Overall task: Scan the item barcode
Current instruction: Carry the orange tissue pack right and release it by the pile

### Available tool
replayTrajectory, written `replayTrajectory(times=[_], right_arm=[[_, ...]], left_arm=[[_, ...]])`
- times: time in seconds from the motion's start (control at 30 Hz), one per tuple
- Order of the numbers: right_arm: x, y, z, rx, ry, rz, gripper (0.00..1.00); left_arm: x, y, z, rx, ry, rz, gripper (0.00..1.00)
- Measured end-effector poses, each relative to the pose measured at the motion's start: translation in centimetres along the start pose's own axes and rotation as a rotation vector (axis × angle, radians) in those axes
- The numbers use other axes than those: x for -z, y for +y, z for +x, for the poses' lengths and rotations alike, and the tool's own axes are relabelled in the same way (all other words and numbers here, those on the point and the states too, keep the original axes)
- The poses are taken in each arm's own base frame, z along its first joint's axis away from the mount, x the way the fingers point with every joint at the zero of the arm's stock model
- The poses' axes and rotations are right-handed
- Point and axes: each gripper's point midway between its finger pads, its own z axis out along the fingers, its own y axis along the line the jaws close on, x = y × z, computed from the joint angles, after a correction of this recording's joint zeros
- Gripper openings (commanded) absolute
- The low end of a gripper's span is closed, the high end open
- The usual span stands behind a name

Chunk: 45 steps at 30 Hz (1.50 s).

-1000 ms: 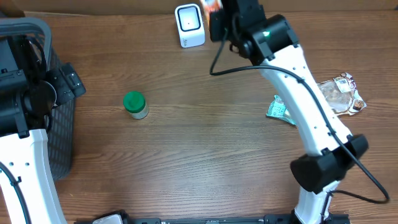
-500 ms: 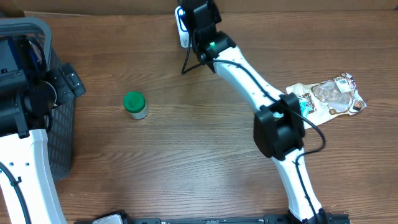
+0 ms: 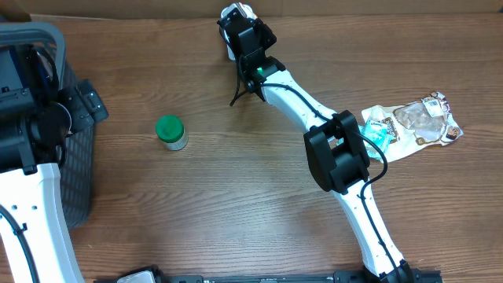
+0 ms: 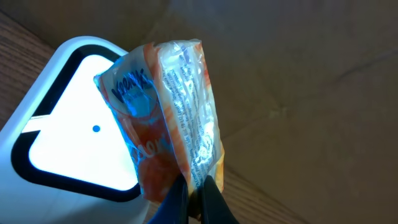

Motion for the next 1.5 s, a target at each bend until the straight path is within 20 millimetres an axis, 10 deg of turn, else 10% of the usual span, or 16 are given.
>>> replayTrajectory(times=[0.5,0.73,0.9,1.1,1.5], right_arm=[[2.6,2.1,0.4,0.068,0.078,-0.067,0.04],[11.5,2.4,-2.8,-0.095,0.123,-0.423,0.04],[20.6,-1.1,-3.4,-0.225,0.216,-0.692,0.04],[26.0,-5.2,3.8,-0.291,0.571,-0.73,0.04],[21.6,-12.4,22.5,-0.72,1.193,-0.251,0.04]], left_arm=[[0.0,0.0,0.0,0.0,0.0,0.0,1.0],[0.0,0.0,0.0,0.0,0.0,0.0,1.0],[0.0,0.0,0.0,0.0,0.0,0.0,0.99],[0.0,0.0,0.0,0.0,0.0,0.0,0.99],[0.0,0.0,0.0,0.0,0.0,0.0,1.0]])
